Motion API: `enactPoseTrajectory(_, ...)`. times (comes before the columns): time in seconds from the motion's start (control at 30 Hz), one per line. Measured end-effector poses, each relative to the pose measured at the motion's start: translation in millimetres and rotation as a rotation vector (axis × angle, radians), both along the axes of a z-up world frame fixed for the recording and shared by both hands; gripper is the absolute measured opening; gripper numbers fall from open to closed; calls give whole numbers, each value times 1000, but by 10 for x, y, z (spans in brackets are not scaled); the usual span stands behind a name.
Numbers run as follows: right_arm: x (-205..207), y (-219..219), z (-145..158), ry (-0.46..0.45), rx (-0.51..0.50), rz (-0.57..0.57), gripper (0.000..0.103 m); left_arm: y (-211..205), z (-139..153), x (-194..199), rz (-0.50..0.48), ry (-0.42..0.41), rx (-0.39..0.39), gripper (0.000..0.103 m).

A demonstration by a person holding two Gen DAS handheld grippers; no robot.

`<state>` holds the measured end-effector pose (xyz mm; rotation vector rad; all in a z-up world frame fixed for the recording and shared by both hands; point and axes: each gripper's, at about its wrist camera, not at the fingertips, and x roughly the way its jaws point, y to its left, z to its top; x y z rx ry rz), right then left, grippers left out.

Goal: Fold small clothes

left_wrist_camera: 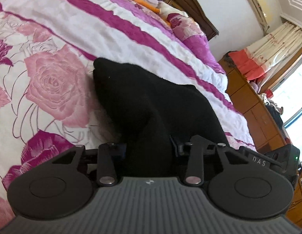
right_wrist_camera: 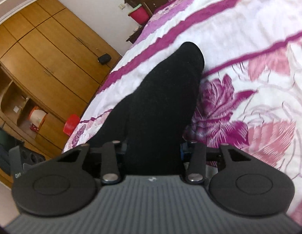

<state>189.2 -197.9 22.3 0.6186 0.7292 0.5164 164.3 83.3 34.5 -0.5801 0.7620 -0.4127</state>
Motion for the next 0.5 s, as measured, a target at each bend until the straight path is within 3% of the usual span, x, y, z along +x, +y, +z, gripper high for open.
enactPoseTrajectory(0.37,-611,-531,472,-5,-21,-33,44,-585,312,-559,-105,-18,-41,45)
enactPoseTrajectory(0.5,-972,-820,486,-8,-26,-54,44,-895,331,-853,-161,-39,-6,45)
